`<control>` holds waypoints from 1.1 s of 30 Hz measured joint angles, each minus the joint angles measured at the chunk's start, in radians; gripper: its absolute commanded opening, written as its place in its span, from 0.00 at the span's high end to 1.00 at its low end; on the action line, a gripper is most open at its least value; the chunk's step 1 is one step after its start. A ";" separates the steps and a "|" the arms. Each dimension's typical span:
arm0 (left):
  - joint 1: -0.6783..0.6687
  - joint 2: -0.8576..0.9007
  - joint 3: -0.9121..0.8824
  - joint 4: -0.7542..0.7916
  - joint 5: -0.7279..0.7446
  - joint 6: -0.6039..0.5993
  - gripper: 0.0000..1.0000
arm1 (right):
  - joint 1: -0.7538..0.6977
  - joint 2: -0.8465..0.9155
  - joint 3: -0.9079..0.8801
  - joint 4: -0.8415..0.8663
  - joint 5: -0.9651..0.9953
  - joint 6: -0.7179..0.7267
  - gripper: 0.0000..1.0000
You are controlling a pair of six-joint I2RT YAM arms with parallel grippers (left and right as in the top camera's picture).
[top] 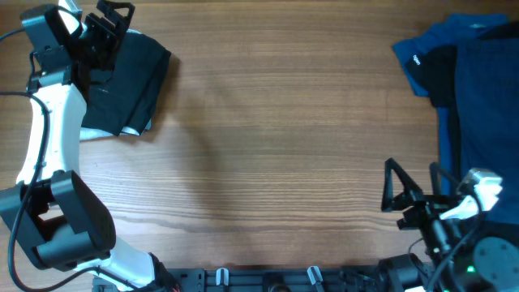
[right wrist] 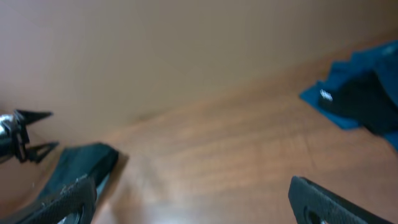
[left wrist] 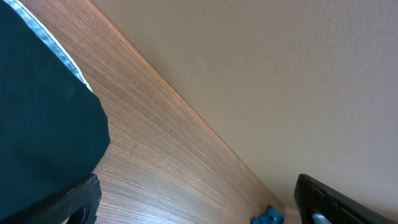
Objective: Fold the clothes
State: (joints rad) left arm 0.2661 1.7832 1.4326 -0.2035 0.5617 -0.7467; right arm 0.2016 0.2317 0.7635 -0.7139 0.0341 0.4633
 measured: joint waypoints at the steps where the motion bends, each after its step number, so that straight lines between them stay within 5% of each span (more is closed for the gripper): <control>1: 0.000 0.000 0.000 0.000 0.000 0.000 0.00 | 0.000 -0.024 -0.044 0.045 0.002 -0.002 0.01; 14: 0.000 0.000 0.000 0.000 0.000 0.000 0.00 | -0.011 -0.212 -0.651 0.821 0.042 -0.149 0.00; 23: 0.000 0.000 0.000 0.000 0.000 0.000 0.00 | -0.068 -0.212 -0.719 0.877 0.046 -0.213 0.00; 33: 0.000 0.000 0.000 0.000 0.000 0.000 0.00 | -0.068 -0.214 -0.756 0.805 -0.038 -0.536 0.00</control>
State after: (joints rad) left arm 0.2661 1.7832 1.4326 -0.2035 0.5613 -0.7467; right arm 0.1337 0.0181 0.0078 0.0906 -0.0040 -0.0723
